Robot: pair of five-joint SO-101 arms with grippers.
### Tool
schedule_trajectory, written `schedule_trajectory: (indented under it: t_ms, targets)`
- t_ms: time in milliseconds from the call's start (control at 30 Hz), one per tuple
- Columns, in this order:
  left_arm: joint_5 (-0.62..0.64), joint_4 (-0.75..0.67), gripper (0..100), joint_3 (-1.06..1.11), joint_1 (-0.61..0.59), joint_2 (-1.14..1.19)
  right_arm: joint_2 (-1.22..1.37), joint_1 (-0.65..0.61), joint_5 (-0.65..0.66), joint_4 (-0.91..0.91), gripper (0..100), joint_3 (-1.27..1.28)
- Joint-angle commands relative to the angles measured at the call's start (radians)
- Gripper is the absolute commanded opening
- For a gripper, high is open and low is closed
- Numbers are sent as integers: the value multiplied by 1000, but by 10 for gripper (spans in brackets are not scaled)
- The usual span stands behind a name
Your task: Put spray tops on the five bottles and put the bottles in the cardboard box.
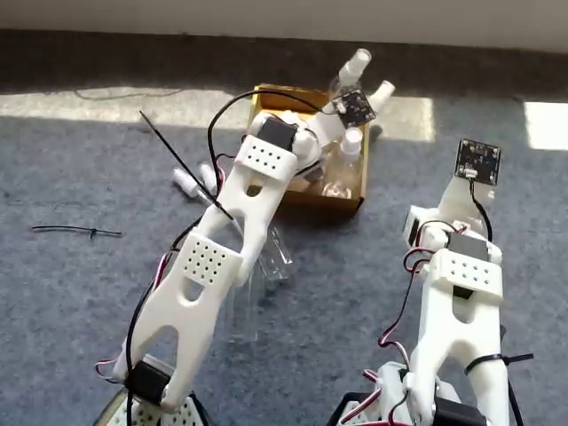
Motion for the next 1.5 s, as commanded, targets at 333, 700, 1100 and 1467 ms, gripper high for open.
schedule_trajectory:
  t_ms: [333, 700, 1100, 1467]
  targets:
    - [-2, 126, 151, -231, 30, -30, -39, 5, -3, -2, 213, -19]
    - [-3, 121, 151, -232, 27, -50, -39, 5, -3, -2, 213, -19]
    - [-51, 126, 151, -232, 13, -159, -39, 4, -3, -2, 213, -19]
    - [-91, 126, 150, -232, 13, -232, -39, 4, -3, -2, 213, -21]
